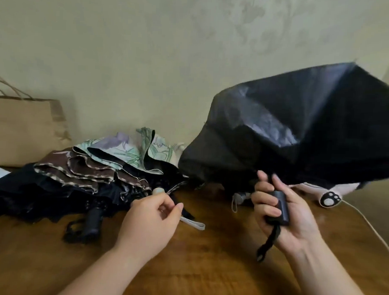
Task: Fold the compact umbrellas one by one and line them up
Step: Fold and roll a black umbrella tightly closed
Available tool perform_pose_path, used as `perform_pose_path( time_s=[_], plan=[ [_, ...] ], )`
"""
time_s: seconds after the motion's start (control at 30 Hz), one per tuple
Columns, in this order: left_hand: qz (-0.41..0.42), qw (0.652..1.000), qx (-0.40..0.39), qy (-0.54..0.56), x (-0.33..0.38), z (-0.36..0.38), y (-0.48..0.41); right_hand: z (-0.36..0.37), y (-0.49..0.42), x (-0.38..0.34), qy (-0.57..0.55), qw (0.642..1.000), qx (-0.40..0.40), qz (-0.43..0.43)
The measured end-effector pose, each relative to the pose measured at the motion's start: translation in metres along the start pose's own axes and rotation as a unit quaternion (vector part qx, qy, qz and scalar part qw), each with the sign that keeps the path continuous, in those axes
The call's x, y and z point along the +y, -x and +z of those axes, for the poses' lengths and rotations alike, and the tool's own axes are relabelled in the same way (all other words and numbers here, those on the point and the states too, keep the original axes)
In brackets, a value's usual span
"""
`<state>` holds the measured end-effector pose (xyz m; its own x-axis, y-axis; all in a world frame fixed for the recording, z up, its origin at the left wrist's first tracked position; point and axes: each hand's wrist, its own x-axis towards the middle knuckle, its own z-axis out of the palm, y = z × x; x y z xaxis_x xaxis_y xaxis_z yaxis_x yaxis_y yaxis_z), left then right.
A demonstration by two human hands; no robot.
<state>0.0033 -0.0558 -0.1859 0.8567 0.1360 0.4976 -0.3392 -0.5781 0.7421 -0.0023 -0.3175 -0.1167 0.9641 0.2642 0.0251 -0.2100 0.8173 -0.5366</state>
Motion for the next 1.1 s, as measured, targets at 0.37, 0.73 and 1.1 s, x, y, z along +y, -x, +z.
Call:
perform_pose_path(
  time_s=[0.37, 0.73, 1.1],
  plan=[
    [0.004, 0.999, 0.034, 0.017, 0.005, -0.009, -0.002, 0.022, 0.012, 0.005, -0.050, 0.940, -0.311, 0.130],
    [-0.101, 0.985, 0.077, 0.121, 0.015, -0.013, -0.001, 0.014, -0.009, 0.034, 0.230, 0.964, 0.095, 0.094],
    [-0.105, 0.985, 0.125, 0.049, 0.004, -0.012, -0.009, -0.022, -0.022, 0.027, 0.344, 0.893, 0.190, 0.218]
  ],
)
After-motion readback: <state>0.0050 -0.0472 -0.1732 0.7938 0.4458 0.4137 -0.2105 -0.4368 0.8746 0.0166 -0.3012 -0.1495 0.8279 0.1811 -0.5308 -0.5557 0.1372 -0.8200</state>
